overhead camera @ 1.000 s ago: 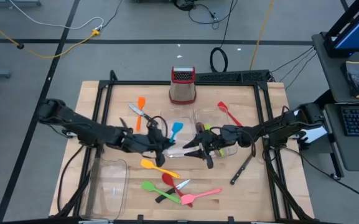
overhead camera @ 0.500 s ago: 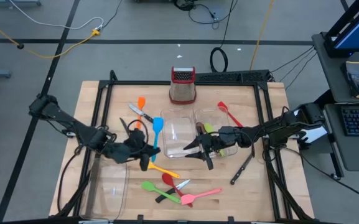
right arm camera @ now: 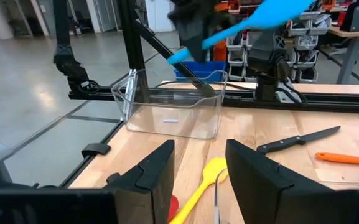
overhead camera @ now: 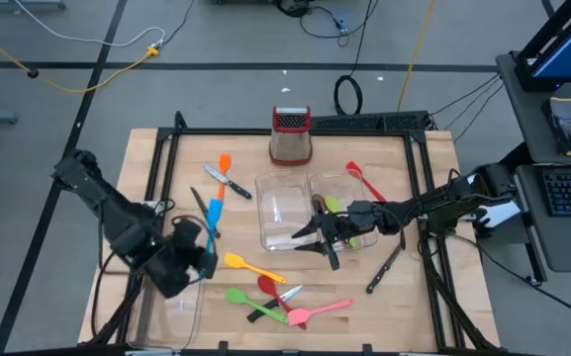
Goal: Pick & Place Kitchen Items
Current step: Put the blue spatula into the left transparent bin
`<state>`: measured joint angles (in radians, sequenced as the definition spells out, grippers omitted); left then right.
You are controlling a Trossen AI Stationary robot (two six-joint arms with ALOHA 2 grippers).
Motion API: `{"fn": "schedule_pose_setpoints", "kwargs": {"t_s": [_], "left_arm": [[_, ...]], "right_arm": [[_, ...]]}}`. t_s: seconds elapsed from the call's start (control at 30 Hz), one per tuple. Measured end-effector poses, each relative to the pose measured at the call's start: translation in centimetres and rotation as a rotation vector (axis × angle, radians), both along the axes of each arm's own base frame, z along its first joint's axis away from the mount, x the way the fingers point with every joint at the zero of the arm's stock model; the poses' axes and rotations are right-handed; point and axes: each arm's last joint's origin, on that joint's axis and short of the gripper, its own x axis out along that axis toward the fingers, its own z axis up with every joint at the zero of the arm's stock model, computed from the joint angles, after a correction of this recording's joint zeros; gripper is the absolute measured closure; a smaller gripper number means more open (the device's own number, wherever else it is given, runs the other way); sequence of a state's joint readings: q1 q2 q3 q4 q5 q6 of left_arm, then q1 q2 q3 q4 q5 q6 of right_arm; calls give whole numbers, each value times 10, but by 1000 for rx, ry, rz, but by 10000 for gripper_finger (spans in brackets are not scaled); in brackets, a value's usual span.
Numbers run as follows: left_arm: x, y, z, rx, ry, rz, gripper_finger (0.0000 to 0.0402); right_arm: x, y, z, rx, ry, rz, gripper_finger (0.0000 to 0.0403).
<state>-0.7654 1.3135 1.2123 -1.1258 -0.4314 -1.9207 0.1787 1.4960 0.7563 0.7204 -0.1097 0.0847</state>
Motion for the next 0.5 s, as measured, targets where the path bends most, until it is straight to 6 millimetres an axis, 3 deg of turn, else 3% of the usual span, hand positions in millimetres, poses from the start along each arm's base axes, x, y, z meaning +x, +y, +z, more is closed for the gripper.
{"fn": "schedule_pose_setpoints", "kwargs": {"t_s": [0.3, 0.5], "left_arm": [[-22, -43, -32, -185, 380, 147, 388], [-44, -69, -42, -254, 510, 215, 388]], "right_arm": [[0, 0, 0, -4, -1, 0, 268], [0, 0, 0, -4, 0, 0, 266]]}}
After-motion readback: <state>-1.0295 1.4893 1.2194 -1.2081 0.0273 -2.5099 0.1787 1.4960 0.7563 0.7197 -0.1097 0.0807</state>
